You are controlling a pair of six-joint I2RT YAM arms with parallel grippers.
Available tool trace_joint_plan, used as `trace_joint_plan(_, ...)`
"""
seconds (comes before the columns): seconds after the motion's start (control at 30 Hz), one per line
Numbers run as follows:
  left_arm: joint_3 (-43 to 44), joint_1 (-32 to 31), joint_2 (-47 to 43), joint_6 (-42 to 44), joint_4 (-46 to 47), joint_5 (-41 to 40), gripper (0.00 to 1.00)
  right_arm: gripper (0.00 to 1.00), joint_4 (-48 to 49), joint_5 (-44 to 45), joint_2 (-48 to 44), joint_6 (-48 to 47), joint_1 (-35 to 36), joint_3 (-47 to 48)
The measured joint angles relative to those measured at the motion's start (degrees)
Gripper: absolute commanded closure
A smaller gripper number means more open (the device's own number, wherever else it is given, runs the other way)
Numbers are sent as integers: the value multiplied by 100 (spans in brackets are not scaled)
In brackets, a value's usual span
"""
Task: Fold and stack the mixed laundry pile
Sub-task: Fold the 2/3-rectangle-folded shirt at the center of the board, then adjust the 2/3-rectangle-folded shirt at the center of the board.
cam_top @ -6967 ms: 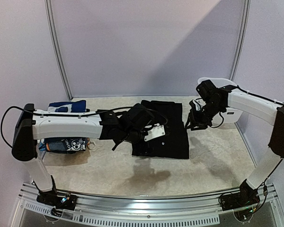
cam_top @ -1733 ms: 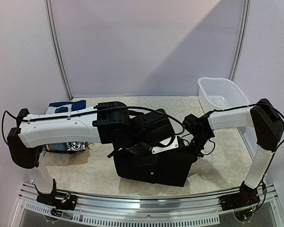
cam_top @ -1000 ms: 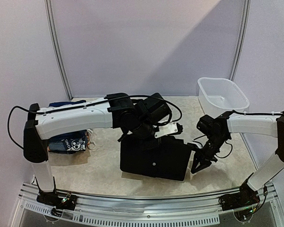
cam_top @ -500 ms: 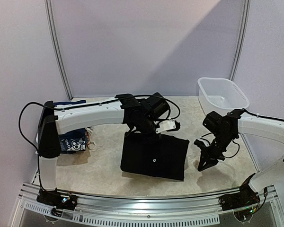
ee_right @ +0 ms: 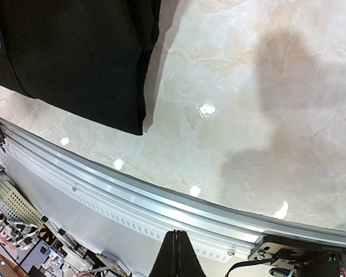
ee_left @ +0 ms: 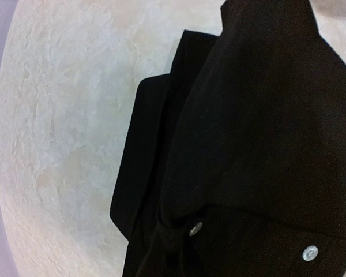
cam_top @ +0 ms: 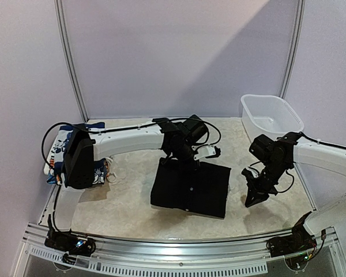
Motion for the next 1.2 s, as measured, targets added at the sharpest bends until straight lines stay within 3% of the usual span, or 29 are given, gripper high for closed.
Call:
trace_joint_plan(0.57, 39, 507, 695, -28, 745, -133, 100, 100, -114, 83, 81, 120, 0, 155)
trace_joint_plan(0.63, 39, 525, 800, -57, 846, -216, 97, 100, -125, 87, 116, 122, 0, 195)
trace_joint_plan(0.7, 39, 535, 863, -98, 964, -330, 87, 100, -127, 94, 149, 125, 0, 236)
trace_joint_plan(0.8, 90, 544, 942, -219, 1163, -605, 59, 100, -146, 103, 251, 122, 0, 361)
trace_joint_plan(0.83, 125, 546, 970, -236, 1202, -691, 44, 100, -157, 103, 302, 120, 0, 424)
trace_joint_plan(0.87, 168, 549, 999, -328, 1259, -809, 20, 100, -168, 105, 352, 111, 0, 498)
trace_joint_plan(0.9, 184, 553, 1010, -400, 1325, -933, 3, 100, -179, 107, 415, 101, 0, 597)
trace_joint_plan(1.07, 186, 560, 931, -699, 1550, -1423, 1, 100, -175, 127, 741, 31, 0, 1163)
trace_joint_plan(1.2, 166, 557, 592, -1014, 1436, -1515, 8, 100, -7, 114, 992, -37, 0, 1617)
